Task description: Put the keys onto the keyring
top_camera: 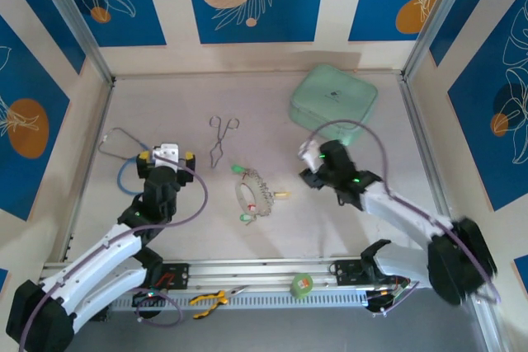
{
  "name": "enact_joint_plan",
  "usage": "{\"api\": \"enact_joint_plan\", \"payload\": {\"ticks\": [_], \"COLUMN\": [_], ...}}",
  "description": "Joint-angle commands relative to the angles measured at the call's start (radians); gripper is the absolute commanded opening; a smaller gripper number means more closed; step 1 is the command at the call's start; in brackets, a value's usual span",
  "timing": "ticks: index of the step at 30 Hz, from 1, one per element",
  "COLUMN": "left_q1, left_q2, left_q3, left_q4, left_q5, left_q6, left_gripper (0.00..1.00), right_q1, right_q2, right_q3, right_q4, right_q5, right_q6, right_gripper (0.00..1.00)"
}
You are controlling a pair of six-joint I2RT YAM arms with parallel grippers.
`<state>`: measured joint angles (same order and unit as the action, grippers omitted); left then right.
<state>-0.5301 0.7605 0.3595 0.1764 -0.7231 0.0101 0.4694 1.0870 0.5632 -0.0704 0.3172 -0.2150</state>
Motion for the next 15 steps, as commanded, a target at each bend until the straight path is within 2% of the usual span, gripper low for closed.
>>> {"api": "enact_joint_plan", "payload": {"ticks": [1, 5, 8, 11, 15], "left_q1": [0.032, 0.086, 0.139, 0.204, 0.27], "left_q2": [0.036, 0.091, 0.158, 0.228, 0.342], "left_q3": [-0.056, -0.097, -0.104, -0.135, -0.185], "left_q4": [0.161, 0.271, 0.314, 0.407, 0.597], "left_q5": [-0.056, 0.047, 0.118, 0.224, 0.308], "left_q6": [0.142, 0.189, 0.167, 0.121, 0.087], "left_gripper": [1.0, 1.0, 1.0, 1.0, 1.0], "right_q1": [-0.167, -0.347, -0.413, -0.441, -0.441], "right_q2": [-0.078, -0.011, 0.109, 0.247, 0.429], "right_q3": [-0.139, -0.174, -0.191, -0.226, -0.24], "right_q4": [0.363, 0.509, 0.646, 0.861, 1.04], "right_q5": [-0.15, -0.179, -0.22, -0.285, -0.337], "right_q6": [0.265, 0.259, 0.243, 0.256, 0.23], "right_gripper": [0.63, 0.64, 0.64, 0.62, 0.57]}}
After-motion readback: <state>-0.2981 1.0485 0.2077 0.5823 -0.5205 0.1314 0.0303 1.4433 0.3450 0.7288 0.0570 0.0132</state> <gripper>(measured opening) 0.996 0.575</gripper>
